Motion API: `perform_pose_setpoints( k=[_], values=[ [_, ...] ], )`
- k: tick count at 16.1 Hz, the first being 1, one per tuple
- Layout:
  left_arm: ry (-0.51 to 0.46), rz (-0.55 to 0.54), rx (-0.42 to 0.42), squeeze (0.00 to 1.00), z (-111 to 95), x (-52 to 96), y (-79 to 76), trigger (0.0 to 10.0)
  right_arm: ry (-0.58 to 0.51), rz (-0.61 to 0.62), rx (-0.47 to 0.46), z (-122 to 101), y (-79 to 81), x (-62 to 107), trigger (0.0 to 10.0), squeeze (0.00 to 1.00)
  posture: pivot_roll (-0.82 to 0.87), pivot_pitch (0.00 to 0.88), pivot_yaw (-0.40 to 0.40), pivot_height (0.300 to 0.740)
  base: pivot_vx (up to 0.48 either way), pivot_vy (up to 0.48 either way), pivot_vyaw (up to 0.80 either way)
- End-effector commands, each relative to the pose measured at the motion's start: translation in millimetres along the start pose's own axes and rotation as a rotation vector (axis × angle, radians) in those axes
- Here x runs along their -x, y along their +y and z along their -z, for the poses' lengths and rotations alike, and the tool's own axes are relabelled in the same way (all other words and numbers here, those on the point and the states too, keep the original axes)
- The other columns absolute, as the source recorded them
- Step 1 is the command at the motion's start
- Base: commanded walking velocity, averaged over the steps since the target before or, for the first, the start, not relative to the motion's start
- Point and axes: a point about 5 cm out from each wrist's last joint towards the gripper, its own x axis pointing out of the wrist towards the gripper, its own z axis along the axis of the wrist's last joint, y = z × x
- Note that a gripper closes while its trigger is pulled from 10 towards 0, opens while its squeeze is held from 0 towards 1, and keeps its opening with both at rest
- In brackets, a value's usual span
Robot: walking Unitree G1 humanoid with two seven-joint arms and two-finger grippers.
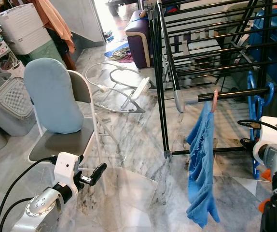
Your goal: Hang hanger
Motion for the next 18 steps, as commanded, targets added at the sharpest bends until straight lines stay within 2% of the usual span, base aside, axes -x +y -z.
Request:
perform_pose_setpoints(
  k=[1, 4, 7, 10, 14, 18],
  values=[
    [0.003, -0.020, -0.021, 0.00, -2, 2.9, 5.4, 10.0, -0.016, 0.004, 0.009, 0, 0.6, -0.2, 10.0, 1.00, -0.12, 0.012, 0.164, 0.740, 0.000, 0.000, 0.00],
    [0.002, -0.016, -0.021, 0.00, -2, 2.9, 5.1, 10.0, -0.093, 0.019, 0.091, -2, 1.0, 5.4, 10.0, 1.00, -0.12, 0.012, 0.164, 0.740, 0.000, 0.000, 0.00],
    [0.006, -0.003, -0.018, 0.00, -2, 0.0, 2.7, 10.0, -0.120, 0.046, 0.115, 7, 1.7, 13.5, 10.0, 1.00, -0.15, 0.014, 0.176, 0.740, 0.000, 0.000, 0.00],
    [0.010, 0.021, -0.016, 0.00, -2, -4.3, -0.8, 10.0, -0.130, 0.099, 0.162, 13, -5.0, 24.1, 10.0, 1.00, -0.18, 0.013, 0.186, 0.740, 0.000, 0.000, 0.00],
    [0.009, 0.039, -0.019, 0.00, -2, -9.2, -2.9, 10.0, -0.249, 0.175, 0.156, -2, -9.3, 42.9, 10.0, 1.00, -0.20, 0.013, 0.194, 0.740, 0.000, 0.000, 0.00],
    [0.009, 0.045, -0.021, 0.00, -2, -13.1, -2.8, 10.0, -0.299, 0.194, 0.192, -11, -6.2, 54.7, 10.0, 1.00, -0.21, 0.006, 0.196, 0.740, 0.000, 0.000, 0.00]
  ],
)
